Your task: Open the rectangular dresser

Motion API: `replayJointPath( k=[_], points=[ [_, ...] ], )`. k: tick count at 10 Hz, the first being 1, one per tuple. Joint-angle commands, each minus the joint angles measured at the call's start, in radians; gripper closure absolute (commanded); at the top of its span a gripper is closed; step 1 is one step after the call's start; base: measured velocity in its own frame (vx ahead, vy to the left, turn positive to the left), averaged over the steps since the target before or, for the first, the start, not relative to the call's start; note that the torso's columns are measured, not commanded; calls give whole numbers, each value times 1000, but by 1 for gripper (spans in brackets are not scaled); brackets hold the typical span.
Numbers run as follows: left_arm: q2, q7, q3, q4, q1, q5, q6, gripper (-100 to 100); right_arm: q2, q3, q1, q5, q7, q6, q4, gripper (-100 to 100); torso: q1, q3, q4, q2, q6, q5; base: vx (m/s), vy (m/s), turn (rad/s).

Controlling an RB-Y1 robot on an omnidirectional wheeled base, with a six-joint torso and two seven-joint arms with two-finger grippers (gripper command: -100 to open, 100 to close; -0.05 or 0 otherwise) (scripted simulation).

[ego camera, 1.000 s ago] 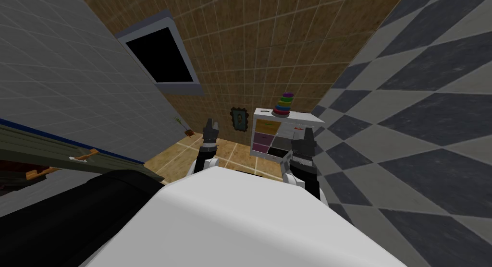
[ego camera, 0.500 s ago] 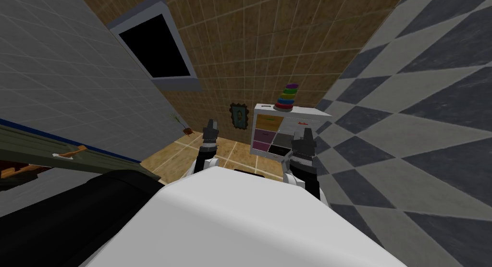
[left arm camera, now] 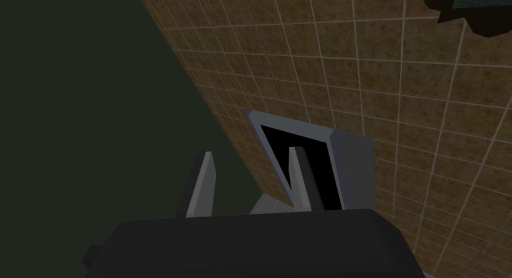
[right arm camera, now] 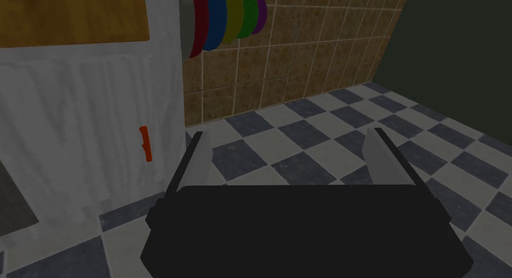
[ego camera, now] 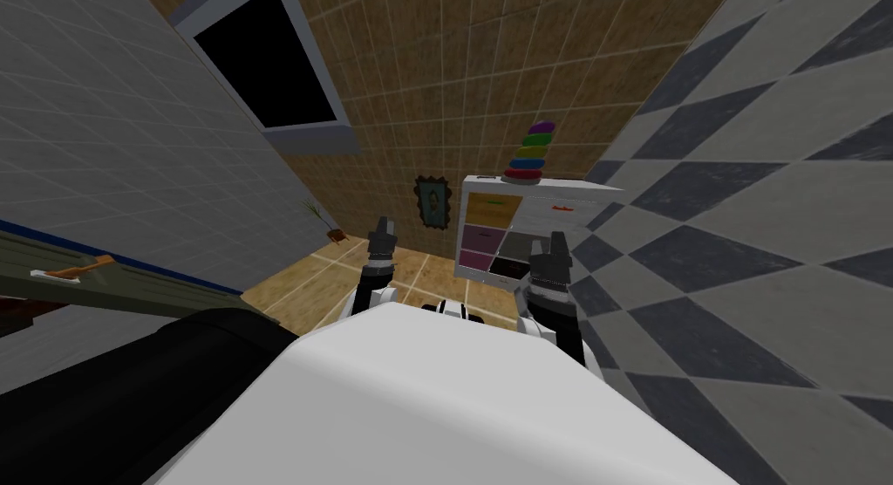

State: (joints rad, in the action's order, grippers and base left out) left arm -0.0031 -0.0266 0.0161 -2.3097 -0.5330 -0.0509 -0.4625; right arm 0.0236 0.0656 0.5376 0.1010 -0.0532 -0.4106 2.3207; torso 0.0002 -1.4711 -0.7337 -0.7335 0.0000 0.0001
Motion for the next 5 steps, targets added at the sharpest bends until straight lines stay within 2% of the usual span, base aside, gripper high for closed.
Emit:
replayJointPath(
  k=[1, 5],
  points=[
    [0, 0, 0, 0, 0, 0, 0, 0, 80, -21, 4, 35, -29, 1, -2, -100, 1, -5, -3, -2, 0, 0, 57, 28, -45],
    [0, 0, 0, 0, 0, 0, 0, 0, 175, -75, 16, 130, -101, 9, 1, -100, 0, -5, -4, -4, 0, 0, 72, 48, -69]
  ],
)
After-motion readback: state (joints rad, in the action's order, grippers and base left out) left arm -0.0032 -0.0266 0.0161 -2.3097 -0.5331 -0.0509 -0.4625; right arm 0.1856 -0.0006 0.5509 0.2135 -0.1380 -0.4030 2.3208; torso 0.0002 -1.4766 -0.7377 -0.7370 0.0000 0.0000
